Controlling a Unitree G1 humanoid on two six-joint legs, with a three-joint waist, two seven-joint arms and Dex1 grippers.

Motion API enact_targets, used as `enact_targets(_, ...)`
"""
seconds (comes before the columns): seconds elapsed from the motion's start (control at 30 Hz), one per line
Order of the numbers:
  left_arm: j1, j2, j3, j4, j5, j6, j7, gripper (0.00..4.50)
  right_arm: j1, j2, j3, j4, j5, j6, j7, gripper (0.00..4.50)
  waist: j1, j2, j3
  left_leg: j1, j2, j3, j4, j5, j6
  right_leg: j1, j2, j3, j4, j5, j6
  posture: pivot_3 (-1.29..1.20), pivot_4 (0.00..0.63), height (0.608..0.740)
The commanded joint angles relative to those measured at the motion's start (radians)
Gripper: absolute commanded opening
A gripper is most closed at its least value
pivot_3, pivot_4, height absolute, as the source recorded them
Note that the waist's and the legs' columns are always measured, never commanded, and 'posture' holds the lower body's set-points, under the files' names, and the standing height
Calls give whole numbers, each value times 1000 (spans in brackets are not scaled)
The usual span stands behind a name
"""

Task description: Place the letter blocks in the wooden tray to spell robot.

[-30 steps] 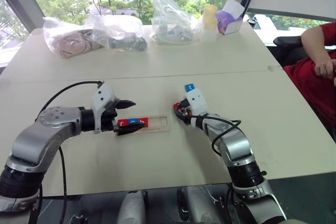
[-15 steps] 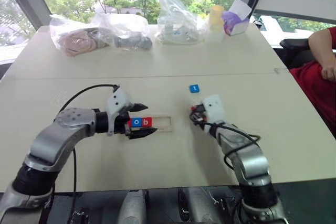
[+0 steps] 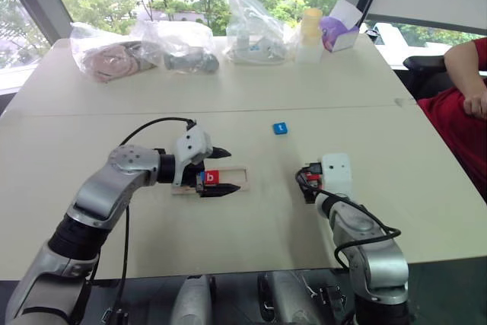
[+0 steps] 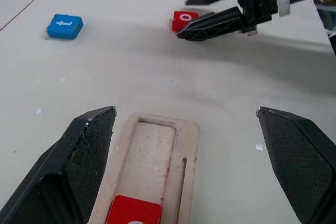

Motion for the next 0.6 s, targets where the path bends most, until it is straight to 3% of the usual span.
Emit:
enact_targets(0.03, 11, 25, 48, -21, -10, -12, -17, 4500, -17, -42, -21, -23, 40, -26, 65, 4450, -1, 0, 0, 0, 0, 0, 0, 0, 0, 0, 0, 0, 0, 0, 0, 0, 150, 740)
enact_targets(0.2, 55, 83, 143, -78, -102, 55, -49, 4500, -56, -346, -92, 61, 205, -332, 479, 4450, 2, 0, 0, 0, -1, 1, 0, 0, 0, 0, -1, 0, -1, 0, 1, 0, 150, 740)
enact_targets(0.27, 81, 128, 168, -100, -84, 45, -52, 4500, -87, -470, -135, 184, 273, -474, 680, 4450, 4, 0, 0, 0, -1, 0, 0, 0, 0, 1, -1, 0, -2, -1, 1, 0, 150, 740)
enact_targets(0.37, 133, 192, 202, -125, -68, 36, -59, 4500, -132, -611, -96, 410, 256, -729, 901, 4450, 4, 0, 1, 0, -1, 1, 0, 0, 0, 2, -1, 0, -2, -1, 1, 0, 150, 740)
enact_targets(0.6, 233, 250, 321, -177, -99, 74, -21, 4500, -348, -672, 27, 883, 195, -1110, 1194, 4450, -2, 0, 1, 2, 0, 1, 0, 0, 0, 2, 0, 0, -1, 0, 1, 0, 150, 740)
